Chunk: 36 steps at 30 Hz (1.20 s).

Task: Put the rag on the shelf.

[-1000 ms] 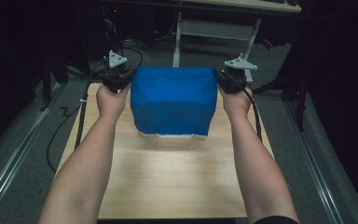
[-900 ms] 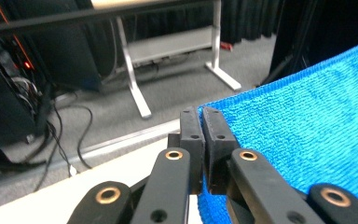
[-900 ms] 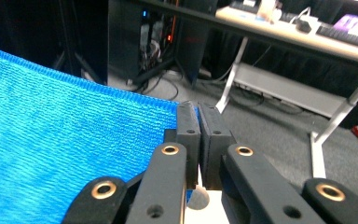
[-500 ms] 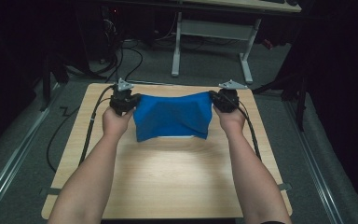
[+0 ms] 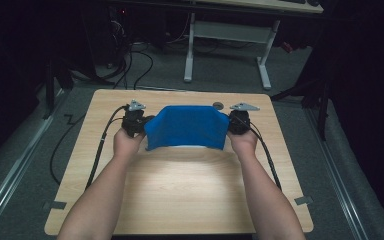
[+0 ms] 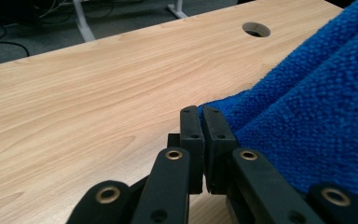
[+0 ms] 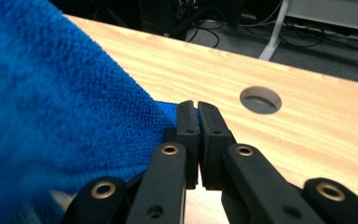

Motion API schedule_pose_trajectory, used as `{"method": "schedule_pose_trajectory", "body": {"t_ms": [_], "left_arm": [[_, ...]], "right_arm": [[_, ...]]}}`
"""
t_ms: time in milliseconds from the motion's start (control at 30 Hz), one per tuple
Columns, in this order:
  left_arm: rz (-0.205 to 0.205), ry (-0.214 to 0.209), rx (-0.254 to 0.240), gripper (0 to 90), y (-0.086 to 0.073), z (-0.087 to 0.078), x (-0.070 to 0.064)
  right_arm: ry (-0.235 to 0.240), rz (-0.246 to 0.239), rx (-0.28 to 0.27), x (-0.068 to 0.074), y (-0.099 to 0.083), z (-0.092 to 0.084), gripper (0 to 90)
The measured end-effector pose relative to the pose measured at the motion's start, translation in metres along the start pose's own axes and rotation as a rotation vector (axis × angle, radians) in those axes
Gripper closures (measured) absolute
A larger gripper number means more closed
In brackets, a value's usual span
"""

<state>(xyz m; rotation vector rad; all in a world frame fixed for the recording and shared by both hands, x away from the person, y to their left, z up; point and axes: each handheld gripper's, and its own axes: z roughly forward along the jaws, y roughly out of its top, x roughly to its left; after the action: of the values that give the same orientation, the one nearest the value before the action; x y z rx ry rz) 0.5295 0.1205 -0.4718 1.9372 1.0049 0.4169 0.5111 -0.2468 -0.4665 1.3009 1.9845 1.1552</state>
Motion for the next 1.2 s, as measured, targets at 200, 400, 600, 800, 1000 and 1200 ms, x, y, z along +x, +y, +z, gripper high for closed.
{"method": "schedule_pose_trajectory", "body": {"t_ms": [200,400,600,800,1000,1200], "left_arm": [[-0.012,-0.009,0.013,87.7,-0.003,0.007,-0.002],[-0.024,-0.013,0.043,87.5,-0.008,0.015,-0.004],[-0.038,-0.029,0.054,86.6,-0.010,0.020,-0.006],[-0.053,-0.040,0.047,74.4,-0.011,0.021,-0.008],[-0.098,-0.003,-0.007,63.6,-0.019,0.010,-0.004],[-0.103,0.032,-0.029,58.9,-0.025,-0.007,0.004]], "right_arm": [[-0.006,0.004,0.029,-0.001,-0.012,0.002,89.0],[-0.008,0.017,0.045,-0.002,-0.022,0.002,89.0],[-0.006,0.023,0.046,-0.003,-0.027,0.000,88.9],[0.005,0.035,0.042,-0.005,-0.030,-0.002,87.5],[-0.020,0.051,0.031,-0.010,-0.027,-0.007,76.1],[-0.048,0.055,0.006,-0.012,-0.022,-0.017,70.4]]}}
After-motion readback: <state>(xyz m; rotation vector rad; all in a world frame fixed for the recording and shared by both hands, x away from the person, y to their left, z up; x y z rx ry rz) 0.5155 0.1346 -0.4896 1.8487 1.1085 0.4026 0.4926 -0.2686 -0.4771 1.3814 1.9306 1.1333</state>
